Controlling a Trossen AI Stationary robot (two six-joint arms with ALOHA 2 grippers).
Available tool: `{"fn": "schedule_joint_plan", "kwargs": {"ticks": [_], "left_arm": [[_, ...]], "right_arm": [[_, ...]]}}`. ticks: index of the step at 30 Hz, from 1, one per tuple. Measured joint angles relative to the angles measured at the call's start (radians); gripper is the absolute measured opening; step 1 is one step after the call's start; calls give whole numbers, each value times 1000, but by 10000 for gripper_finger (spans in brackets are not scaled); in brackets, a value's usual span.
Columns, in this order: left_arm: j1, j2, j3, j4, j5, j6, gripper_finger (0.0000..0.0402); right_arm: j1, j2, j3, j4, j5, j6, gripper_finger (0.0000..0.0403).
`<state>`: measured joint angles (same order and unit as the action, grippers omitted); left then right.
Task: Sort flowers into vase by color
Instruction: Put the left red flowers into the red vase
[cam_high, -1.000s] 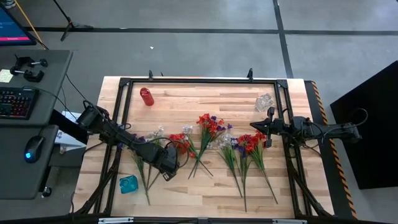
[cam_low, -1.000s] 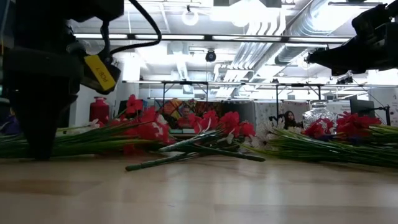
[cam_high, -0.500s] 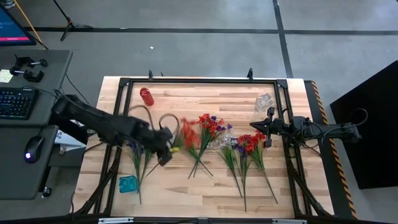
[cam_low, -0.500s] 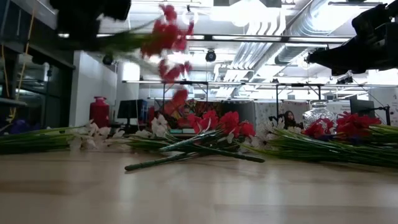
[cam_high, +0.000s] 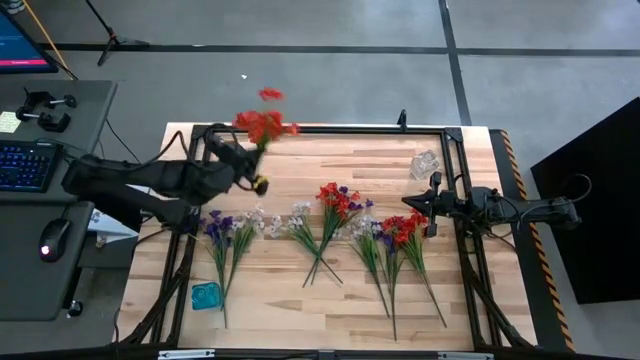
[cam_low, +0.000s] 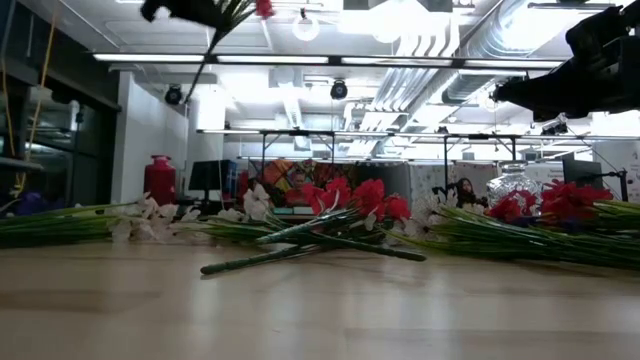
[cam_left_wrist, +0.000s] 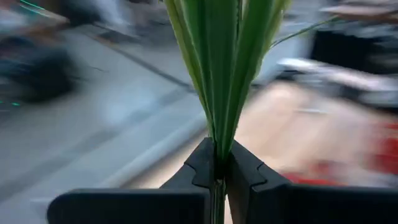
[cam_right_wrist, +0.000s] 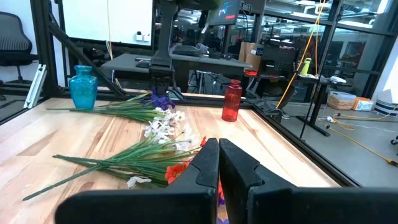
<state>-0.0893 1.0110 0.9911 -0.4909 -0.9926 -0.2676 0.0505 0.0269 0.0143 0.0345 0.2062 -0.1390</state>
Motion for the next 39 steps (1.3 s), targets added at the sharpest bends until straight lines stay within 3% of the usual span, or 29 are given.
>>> {"fn": "schedule_joint_plan", "kwargs": {"ticks": [3, 7, 11, 13, 19, 27, 32, 39], "left_arm": [[93, -44, -75, 8, -118, 14, 3], [228, -143, -268, 197, -133, -35, 3], [347, -237, -432, 527, 45, 151, 2], [386, -263, -449, 596, 116, 236, 1], [489, -277, -449, 592, 122, 347, 0], [603, -272, -450, 589, 134, 350, 0], [658, -270, -476, 579, 213, 277, 0], [686, -271, -536, 607, 205, 190, 0]], "right_arm": [[0, 0, 0, 0, 0, 0, 0], [0, 0, 0, 0, 0, 0, 0], [0, 0, 0, 0, 0, 0, 0], [0, 0, 0, 0, 0, 0, 0], [0, 0, 0, 0, 0, 0, 0], [0, 0, 0, 0, 0, 0, 0], [0, 0, 0, 0, 0, 0, 0], [0, 0, 0, 0, 0, 0, 0]]}}
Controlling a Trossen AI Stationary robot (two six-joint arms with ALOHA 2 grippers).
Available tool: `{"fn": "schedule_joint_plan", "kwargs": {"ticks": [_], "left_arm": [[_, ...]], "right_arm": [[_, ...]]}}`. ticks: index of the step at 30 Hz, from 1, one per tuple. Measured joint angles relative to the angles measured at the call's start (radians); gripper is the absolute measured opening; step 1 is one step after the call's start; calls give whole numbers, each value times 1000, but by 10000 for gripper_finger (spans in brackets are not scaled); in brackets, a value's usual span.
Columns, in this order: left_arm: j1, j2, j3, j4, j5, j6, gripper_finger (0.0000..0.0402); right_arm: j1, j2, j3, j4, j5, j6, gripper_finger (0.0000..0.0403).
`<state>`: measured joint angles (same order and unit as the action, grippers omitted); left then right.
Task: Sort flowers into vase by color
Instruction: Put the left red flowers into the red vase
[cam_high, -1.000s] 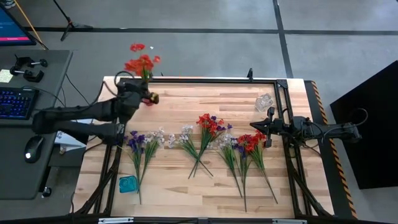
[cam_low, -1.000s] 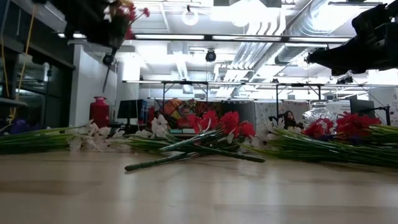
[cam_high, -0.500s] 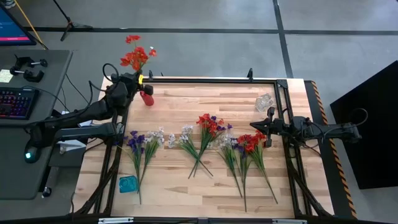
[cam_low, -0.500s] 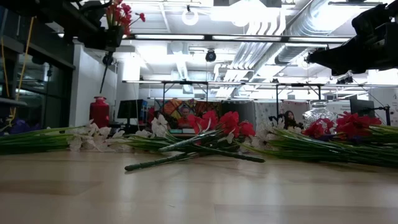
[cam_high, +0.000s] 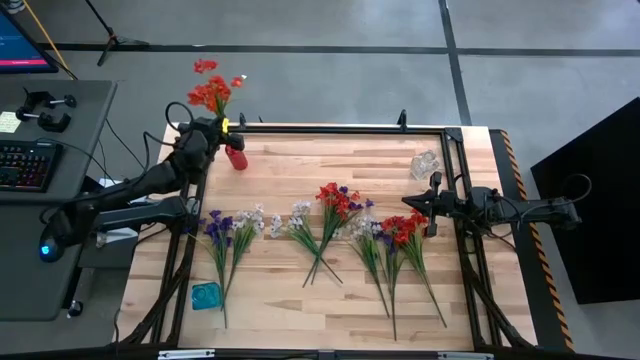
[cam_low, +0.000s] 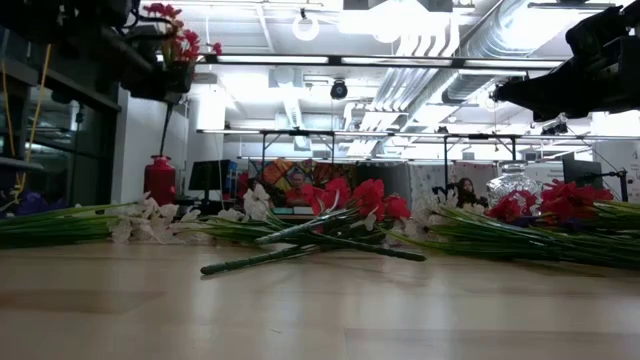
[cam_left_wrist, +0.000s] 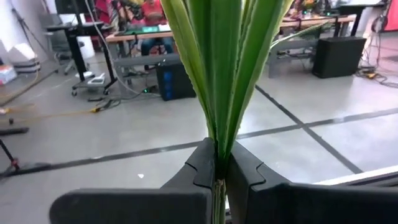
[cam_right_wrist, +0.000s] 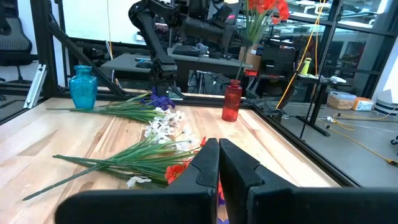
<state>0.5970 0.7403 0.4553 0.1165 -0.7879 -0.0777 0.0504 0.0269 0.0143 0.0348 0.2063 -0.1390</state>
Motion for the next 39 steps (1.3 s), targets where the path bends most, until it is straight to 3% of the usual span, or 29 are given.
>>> {"fn": "schedule_joint_plan", "kwargs": {"ticks": [18, 27, 32, 39], "left_arm": [[-9, 0, -66, -26, 19, -127, 36], [-9, 0, -66, -77, 25, -130, 119], [-9, -14, -63, -82, 92, -131, 175], [-10, -66, 36, -344, 188, -131, 227]], "right_arm": [[0, 0, 0, 0, 0, 0, 0], [0, 0, 0, 0, 0, 0, 0], [0, 0, 0, 0, 0, 0, 0], [0, 0, 0, 0, 0, 0, 0]]}}
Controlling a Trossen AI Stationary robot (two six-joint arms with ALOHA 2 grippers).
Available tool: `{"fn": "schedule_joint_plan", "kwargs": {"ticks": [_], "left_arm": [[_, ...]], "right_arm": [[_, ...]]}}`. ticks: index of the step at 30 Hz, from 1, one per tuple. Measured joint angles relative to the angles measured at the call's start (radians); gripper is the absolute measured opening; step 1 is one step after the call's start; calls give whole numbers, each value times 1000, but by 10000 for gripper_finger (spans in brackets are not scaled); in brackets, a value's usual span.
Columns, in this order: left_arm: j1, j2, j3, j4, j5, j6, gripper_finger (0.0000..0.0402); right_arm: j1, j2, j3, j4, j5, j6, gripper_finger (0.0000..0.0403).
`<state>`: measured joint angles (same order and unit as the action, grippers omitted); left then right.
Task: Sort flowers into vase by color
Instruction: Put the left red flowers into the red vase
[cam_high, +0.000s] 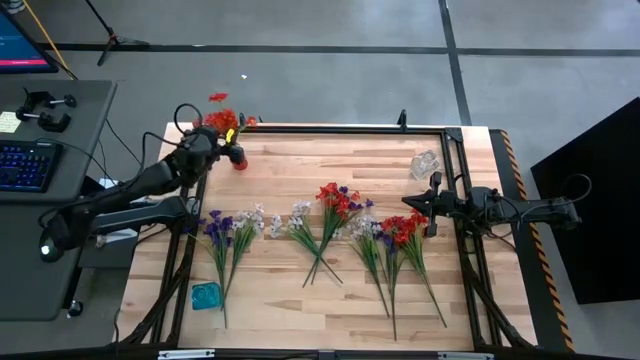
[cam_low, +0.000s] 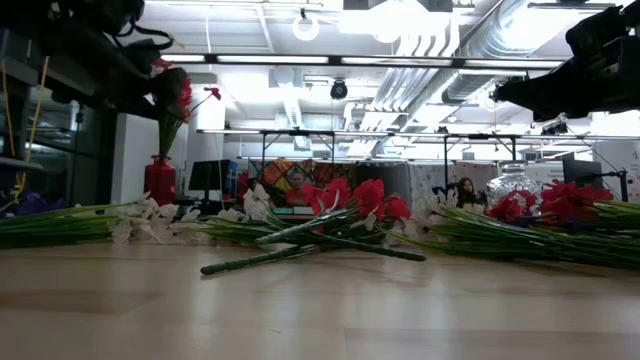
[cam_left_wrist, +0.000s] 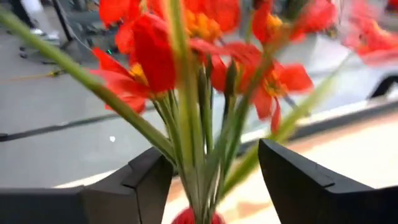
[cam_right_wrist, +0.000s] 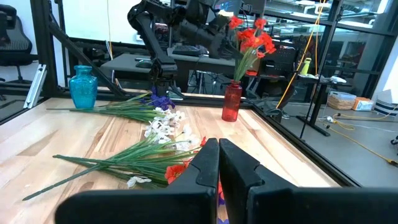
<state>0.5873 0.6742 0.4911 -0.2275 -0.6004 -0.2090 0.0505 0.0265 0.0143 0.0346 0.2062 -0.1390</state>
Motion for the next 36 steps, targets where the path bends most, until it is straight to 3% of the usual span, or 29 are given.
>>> {"fn": "schedule_joint_plan", "kwargs": {"ticks": [8, 13, 20, 24, 29, 36], "left_arm": [[0, -43, 113, -380, 126, -118, 235], [0, -47, 159, -527, 321, -229, 235], [-31, -46, 164, -602, 620, -362, 235], [-103, -46, 164, -582, 707, -451, 235], [-276, -13, 164, -450, 723, -528, 234], [-619, 204, 171, -82, 602, -602, 233]], "right_arm": [[0, 0, 0, 0, 0, 0, 0], [0, 0, 0, 0, 0, 0, 0], [0, 0, 0, 0, 0, 0, 0], [0, 0, 0, 0, 0, 0, 0], [0, 0, 0, 0, 0, 0, 0], [0, 0, 0, 0, 0, 0, 0]]}}
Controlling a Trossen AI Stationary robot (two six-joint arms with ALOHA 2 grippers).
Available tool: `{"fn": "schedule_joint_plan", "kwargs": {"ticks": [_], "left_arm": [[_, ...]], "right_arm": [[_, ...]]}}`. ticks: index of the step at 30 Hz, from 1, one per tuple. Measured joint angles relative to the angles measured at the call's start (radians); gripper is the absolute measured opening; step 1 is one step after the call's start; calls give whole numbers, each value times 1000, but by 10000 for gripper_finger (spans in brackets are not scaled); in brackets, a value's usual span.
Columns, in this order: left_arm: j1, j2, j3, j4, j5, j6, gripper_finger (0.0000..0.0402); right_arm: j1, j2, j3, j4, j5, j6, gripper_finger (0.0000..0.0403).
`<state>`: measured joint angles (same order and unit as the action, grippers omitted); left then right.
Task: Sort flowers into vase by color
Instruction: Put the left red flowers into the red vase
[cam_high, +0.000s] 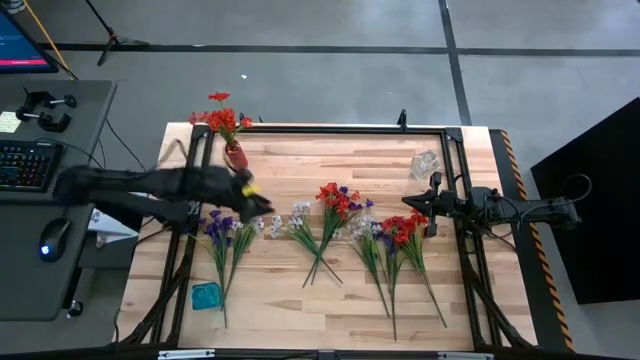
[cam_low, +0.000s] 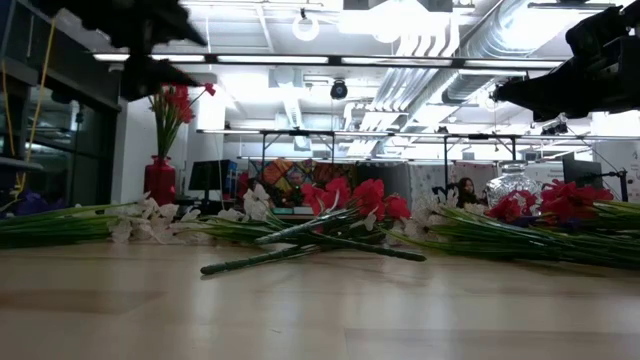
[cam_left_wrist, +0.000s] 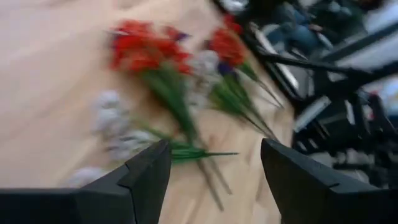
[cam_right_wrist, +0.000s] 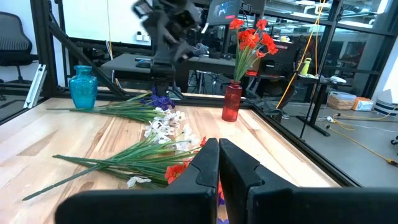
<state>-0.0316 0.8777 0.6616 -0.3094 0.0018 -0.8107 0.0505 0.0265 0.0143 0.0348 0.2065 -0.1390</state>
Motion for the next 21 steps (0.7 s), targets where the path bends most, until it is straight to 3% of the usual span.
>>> {"fn": "schedule_joint_plan", "kwargs": {"ticks": [4, 7, 14, 21], "left_arm": [[-154, 241, 110, -3, -49, 11, 229], [-208, 428, 248, -81, -63, 59, 228], [-211, 770, 554, -229, -158, 83, 227], [-190, 966, 702, -228, -168, 105, 227]], "right_arm": [[0, 0, 0, 0, 0, 0, 0], [0, 0, 0, 0, 0, 0, 0], [0, 0, 0, 0, 0, 0, 0], [0, 0, 0, 0, 0, 0, 0]]}}
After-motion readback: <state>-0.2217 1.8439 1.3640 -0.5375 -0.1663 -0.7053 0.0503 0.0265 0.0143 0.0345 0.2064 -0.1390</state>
